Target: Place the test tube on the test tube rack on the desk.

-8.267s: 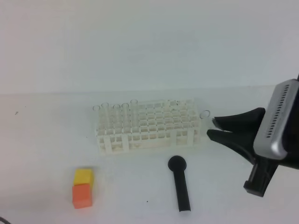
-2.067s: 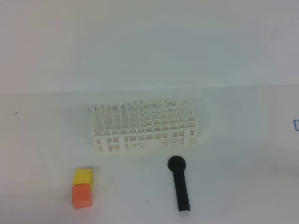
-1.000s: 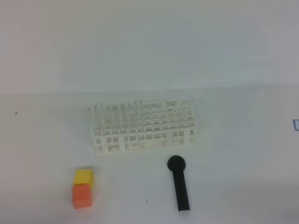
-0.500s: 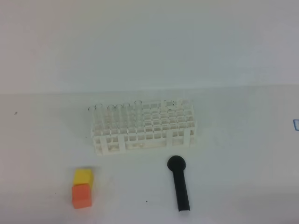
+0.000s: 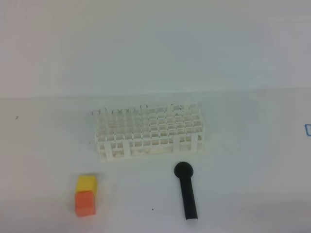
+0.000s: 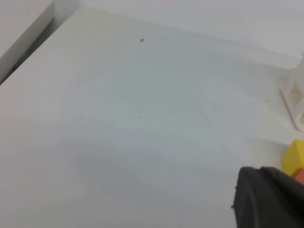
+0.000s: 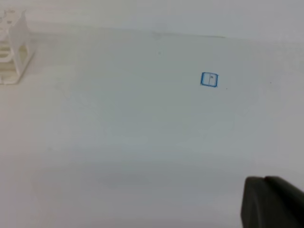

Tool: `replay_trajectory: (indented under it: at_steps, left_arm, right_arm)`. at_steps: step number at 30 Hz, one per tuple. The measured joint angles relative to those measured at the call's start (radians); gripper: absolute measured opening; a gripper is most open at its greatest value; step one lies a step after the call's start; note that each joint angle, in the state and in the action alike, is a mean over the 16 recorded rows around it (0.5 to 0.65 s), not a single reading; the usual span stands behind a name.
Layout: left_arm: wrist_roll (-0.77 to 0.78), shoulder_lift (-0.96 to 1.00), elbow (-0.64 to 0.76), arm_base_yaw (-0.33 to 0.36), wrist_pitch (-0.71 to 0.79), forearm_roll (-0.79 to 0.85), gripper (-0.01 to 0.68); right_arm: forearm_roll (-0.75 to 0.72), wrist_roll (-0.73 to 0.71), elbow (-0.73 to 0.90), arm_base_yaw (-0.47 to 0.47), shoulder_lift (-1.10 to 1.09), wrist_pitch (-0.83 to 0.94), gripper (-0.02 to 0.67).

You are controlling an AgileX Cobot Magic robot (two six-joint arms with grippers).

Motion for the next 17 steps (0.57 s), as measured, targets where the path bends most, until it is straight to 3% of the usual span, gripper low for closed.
replay_trajectory:
  at_steps: [17]
  left_arm:
    - [0.000, 0.000, 0.000, 0.000, 0.000, 0.000, -0.001]
  right_arm:
    - [0.000, 0.000, 0.000, 0.000, 0.000, 0.000, -0.001]
